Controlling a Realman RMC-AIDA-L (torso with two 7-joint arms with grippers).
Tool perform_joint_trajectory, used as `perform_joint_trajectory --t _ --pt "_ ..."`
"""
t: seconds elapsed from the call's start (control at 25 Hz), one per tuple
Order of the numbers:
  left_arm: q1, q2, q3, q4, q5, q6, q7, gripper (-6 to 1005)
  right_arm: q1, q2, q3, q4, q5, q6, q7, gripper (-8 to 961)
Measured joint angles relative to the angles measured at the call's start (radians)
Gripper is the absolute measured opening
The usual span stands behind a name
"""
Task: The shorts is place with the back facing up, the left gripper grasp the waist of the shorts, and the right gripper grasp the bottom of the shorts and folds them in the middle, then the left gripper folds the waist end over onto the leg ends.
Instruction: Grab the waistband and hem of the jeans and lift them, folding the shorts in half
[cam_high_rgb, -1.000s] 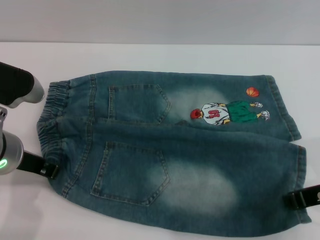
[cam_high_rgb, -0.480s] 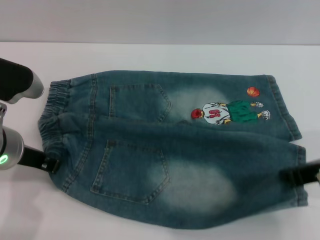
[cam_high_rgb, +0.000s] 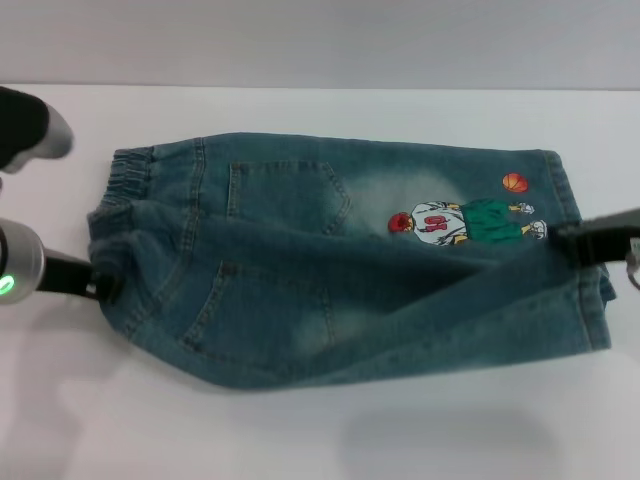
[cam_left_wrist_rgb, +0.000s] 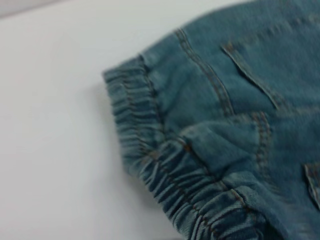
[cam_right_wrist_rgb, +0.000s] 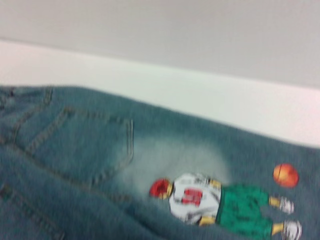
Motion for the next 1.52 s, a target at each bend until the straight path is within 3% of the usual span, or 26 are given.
perform_joint_trajectory --t 0.6,1.0,1.24,1.44,1.52 --pt "-0.024 0.000 -0.043 -0.027 -0.046 0.133 -0.030 222 0.005 -0.001 0.016 0.046 -0.008 -0.219 -0.031 42" --pt "-0.031 -0.001 -0.032 -0.022 -0.043 0.110 -0.054 218 0.010 -0.002 0.072 0.097 0.005 0.034 -0.004 55" --pt "-0.044 -0.001 -0.021 -0.017 -0.039 0.099 -0.055 217 -0.032 0.004 0.077 0.092 0.006 0.069 0.004 63" --pt "-0.046 -0.003 -0.004 -0.017 -0.038 0.098 -0.056 217 -0.044 0.007 0.047 0.100 0.010 0.068 0.004 263" --pt "-0.046 -0.003 0.000 -0.017 -0.038 0.098 -0.056 217 -0.044 0.008 0.027 0.105 0.024 0.064 0.005 295"
